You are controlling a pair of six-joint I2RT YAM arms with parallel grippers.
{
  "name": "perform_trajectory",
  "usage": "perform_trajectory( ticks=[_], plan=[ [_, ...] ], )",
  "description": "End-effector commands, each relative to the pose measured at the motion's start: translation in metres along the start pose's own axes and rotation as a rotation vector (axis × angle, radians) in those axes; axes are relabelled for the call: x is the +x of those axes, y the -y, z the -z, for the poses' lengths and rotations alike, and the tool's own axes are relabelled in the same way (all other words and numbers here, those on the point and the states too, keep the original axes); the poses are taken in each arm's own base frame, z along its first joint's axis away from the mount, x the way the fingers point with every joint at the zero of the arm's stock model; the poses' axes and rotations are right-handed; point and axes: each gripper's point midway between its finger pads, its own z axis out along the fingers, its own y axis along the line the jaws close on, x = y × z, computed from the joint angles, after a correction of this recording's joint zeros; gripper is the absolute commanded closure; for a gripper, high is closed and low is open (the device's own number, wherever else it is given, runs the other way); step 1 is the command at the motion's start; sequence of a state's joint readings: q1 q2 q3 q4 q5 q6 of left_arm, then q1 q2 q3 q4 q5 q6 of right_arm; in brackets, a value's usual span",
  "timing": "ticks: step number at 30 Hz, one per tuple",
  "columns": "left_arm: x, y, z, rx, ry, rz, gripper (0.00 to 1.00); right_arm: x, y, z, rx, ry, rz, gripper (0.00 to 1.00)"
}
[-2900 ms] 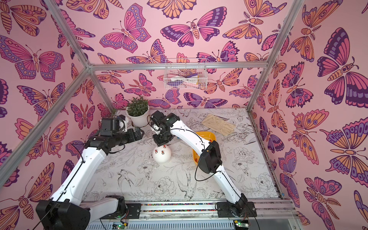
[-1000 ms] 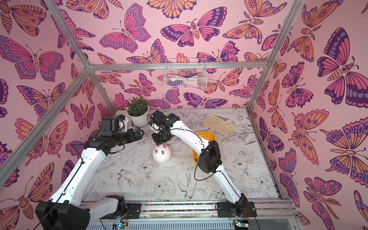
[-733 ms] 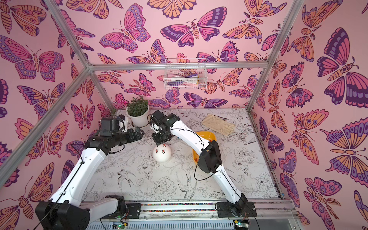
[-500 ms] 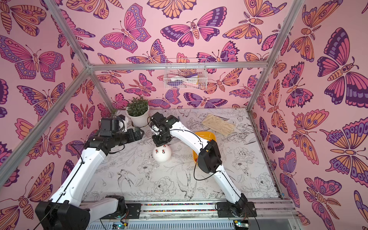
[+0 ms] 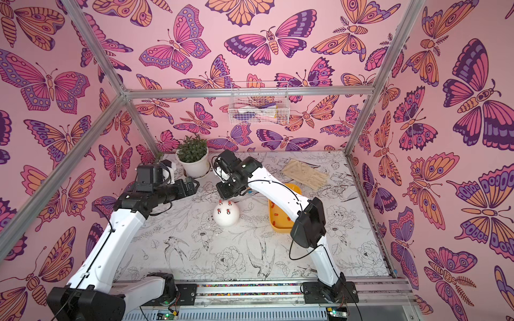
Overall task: Cover the protruding screws with screw protection sleeves
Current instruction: Attach the screw protection sleeve to the screw, then adjust the screw protection sleeve on the screw.
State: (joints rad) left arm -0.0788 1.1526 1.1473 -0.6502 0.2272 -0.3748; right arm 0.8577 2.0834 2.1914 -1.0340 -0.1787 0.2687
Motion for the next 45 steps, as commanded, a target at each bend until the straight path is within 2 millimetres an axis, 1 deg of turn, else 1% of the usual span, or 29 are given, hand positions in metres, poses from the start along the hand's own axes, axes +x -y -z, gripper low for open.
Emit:
perform_trajectory(
  ticks=[1,3,5,9,12,17,25,33,36,39,41,45],
  plan=[
    [-0.005,-0.001,0.005,-0.002,0.038,0.012,0.0,-0.015,0.005,0.036,0.036,0.114,0.009,0.71],
    [-0.009,0.002,0.008,0.004,0.052,0.019,0.0,-0.014,0.007,0.047,0.051,0.143,0.005,0.72],
    [-0.013,0.005,0.014,0.01,0.071,0.021,0.01,-0.012,0.015,0.056,0.079,0.173,-0.015,0.76],
    [-0.014,0.01,0.022,0.016,0.073,0.029,0.02,-0.001,0.029,0.063,0.084,0.201,-0.081,0.84],
    [-0.005,0.011,0.023,0.016,0.048,0.042,0.04,0.008,0.035,0.064,0.068,0.223,-0.127,0.9],
    [0.018,0.013,0.018,0.009,-0.016,0.059,0.07,0.019,0.037,0.057,0.029,0.234,-0.158,0.95],
    [0.047,0.021,0.005,0.002,-0.097,0.056,0.08,0.028,0.04,0.046,0.0,0.225,-0.205,0.96],
    [0.062,0.042,0.0,0.04,-0.151,0.008,0.15,0.037,0.039,0.031,-0.045,0.229,-0.254,0.96],
    [0.069,0.049,-0.003,0.057,-0.177,-0.011,0.2,0.038,0.038,0.026,-0.062,0.231,-0.27,0.96],
    [0.079,0.054,-0.01,0.062,-0.213,-0.036,0.28,0.039,0.039,0.023,-0.063,0.231,-0.274,0.95],
    [0.084,0.054,-0.015,0.058,-0.234,-0.042,0.38,0.04,0.039,0.023,-0.063,0.229,-0.275,0.95],
    [0.083,0.054,-0.025,0.05,-0.245,-0.049,0.61,0.04,0.039,0.024,-0.063,0.23,-0.274,0.95]
  ],
)
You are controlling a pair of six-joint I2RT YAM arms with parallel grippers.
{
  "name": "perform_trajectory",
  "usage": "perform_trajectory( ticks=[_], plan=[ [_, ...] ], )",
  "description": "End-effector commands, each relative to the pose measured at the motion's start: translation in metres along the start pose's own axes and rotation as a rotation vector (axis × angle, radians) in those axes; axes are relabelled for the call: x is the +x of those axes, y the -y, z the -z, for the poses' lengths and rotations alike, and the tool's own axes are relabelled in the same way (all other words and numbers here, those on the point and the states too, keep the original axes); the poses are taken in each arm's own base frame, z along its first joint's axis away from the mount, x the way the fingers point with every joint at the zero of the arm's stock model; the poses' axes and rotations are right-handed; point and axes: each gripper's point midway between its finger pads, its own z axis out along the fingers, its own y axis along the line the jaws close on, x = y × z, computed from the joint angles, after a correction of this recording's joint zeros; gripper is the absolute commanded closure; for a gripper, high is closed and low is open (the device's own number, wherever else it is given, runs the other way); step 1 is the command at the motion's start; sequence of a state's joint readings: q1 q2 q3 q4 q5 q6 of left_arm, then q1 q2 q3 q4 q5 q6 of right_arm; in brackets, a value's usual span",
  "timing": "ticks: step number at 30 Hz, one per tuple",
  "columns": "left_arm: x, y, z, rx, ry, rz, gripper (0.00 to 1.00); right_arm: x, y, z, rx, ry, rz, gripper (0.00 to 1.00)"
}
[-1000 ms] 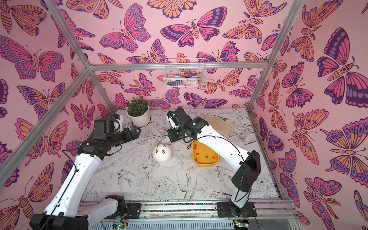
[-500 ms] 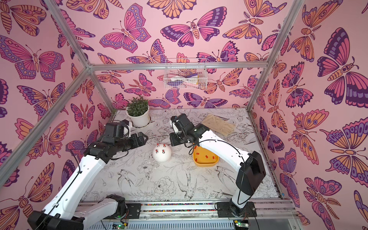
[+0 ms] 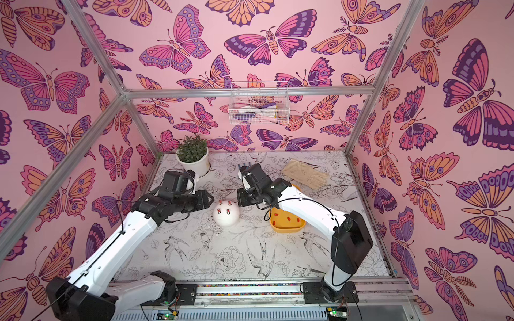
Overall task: Cover the protruding screws with screw protection sleeves
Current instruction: Adjust the screw protection sleeve on the screw.
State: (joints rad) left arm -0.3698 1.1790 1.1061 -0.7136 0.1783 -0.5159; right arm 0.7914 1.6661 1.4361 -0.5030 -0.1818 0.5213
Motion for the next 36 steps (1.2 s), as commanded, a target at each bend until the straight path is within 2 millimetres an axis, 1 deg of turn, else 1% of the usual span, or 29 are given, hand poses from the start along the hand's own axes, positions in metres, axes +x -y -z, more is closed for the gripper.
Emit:
perform_trajectory(
  ticks=[1,6,7,9,15,23,30,36],
  plan=[
    [0.003,-0.003,-0.009,-0.013,-0.023,-0.011,0.67,-0.007,-0.005,0.009,-0.023,0.03,-0.009,0.95],
    [-0.008,0.003,-0.019,-0.001,-0.023,-0.032,0.84,-0.008,-0.005,0.009,-0.02,0.035,-0.014,0.95],
    [-0.007,0.001,-0.028,-0.01,-0.046,-0.032,0.87,-0.008,-0.004,0.009,-0.018,0.033,-0.015,0.95],
    [-0.008,0.003,-0.035,-0.007,-0.061,-0.039,0.92,-0.008,-0.004,0.009,-0.017,0.034,-0.017,0.95],
    [-0.012,0.005,-0.045,0.001,-0.072,-0.046,0.99,-0.005,-0.002,0.005,-0.014,0.024,-0.026,0.95],
    [-0.016,0.011,-0.048,0.03,-0.066,-0.05,1.0,-0.001,-0.002,0.0,-0.02,0.004,-0.037,0.95],
    [-0.015,0.013,-0.059,0.047,-0.088,-0.049,1.0,0.001,-0.001,-0.003,-0.017,-0.009,-0.04,0.94],
    [-0.015,0.014,-0.065,0.054,-0.095,-0.046,1.0,0.002,-0.001,-0.002,-0.014,-0.011,-0.041,0.94]
  ],
)
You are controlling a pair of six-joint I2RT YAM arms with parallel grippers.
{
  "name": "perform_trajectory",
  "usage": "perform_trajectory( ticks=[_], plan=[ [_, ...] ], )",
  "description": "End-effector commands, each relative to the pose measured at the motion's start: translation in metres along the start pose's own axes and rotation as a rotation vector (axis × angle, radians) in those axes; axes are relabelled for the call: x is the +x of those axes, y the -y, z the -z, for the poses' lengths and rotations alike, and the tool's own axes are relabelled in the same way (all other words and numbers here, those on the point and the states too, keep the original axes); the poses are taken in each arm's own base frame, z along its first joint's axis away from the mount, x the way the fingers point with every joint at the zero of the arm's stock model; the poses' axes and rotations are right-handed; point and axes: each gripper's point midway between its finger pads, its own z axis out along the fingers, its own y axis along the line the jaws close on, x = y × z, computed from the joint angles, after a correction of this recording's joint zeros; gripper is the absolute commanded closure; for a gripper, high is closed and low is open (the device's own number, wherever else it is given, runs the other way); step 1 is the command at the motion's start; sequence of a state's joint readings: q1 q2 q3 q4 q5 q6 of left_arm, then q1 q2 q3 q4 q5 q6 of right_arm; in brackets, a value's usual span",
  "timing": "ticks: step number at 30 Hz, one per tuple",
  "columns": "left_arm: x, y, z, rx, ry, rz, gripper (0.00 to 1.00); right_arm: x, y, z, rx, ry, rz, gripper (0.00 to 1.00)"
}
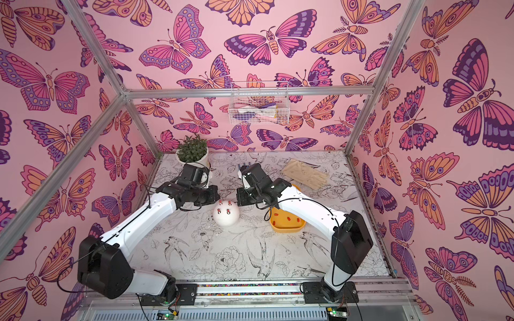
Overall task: Cover the protruding screws with screw protection sleeves
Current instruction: Adjust the screw protection sleeve on the screw.
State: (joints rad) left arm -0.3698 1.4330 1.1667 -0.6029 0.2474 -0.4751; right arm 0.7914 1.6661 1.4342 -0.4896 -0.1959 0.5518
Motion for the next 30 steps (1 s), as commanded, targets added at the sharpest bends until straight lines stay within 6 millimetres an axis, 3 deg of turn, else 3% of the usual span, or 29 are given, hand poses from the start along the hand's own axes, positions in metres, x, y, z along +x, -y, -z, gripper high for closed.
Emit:
perform_trajectory(
  ticks=[1,30],
  plan=[
    [-0.005,0.008,-0.001,0.03,0.006,-0.024,1.0,0.003,0.003,-0.001,0.004,-0.013,-0.012,0.94],
    [0.005,-0.001,-0.013,0.011,-0.028,-0.014,1.0,0.006,0.006,0.003,0.011,-0.015,-0.014,0.94]
  ],
)
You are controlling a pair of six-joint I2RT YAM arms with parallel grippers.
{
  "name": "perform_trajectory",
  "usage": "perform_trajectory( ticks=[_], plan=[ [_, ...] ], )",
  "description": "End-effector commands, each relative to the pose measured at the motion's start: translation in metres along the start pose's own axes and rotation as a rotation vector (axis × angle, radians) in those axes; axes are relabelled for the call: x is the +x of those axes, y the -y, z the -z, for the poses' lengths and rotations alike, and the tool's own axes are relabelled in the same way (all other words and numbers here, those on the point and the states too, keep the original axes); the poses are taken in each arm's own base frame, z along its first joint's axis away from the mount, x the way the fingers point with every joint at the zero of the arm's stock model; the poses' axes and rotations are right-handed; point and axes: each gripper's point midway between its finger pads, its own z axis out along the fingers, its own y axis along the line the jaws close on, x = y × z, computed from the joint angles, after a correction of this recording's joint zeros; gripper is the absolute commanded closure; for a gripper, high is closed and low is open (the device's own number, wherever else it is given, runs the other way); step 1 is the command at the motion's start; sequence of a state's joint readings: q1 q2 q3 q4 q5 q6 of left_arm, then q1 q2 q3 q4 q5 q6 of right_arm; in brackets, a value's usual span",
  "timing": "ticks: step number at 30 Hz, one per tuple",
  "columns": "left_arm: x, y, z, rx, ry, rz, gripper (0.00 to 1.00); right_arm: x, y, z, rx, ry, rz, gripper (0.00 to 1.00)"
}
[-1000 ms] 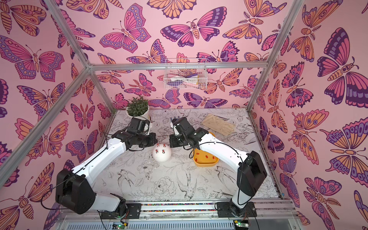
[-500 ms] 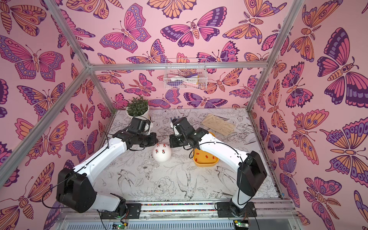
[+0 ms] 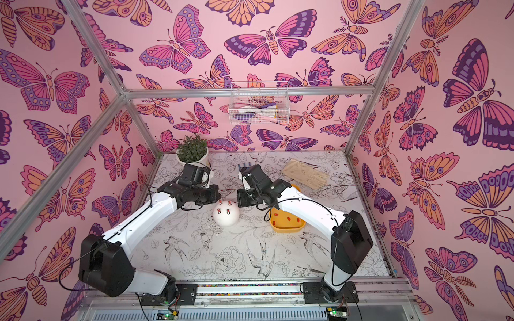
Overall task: Cover the protruding screws with screw protection sleeves
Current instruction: Adjust the screw protection sleeve on the screw.
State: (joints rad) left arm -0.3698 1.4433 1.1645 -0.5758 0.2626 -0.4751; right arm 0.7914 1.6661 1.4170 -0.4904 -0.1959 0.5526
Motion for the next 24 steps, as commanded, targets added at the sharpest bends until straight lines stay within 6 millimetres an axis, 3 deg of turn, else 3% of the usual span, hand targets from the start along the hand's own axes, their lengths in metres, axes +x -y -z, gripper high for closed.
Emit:
perform_trajectory(
  ticks=[1,24],
  plan=[
    [0.009,-0.005,-0.01,-0.01,-0.037,-0.009,1.0,0.001,0.002,0.005,0.003,-0.002,-0.01,0.94],
    [0.02,-0.018,-0.019,-0.048,-0.065,0.002,1.0,0.003,0.003,0.007,0.001,0.0,-0.01,0.94]
  ],
)
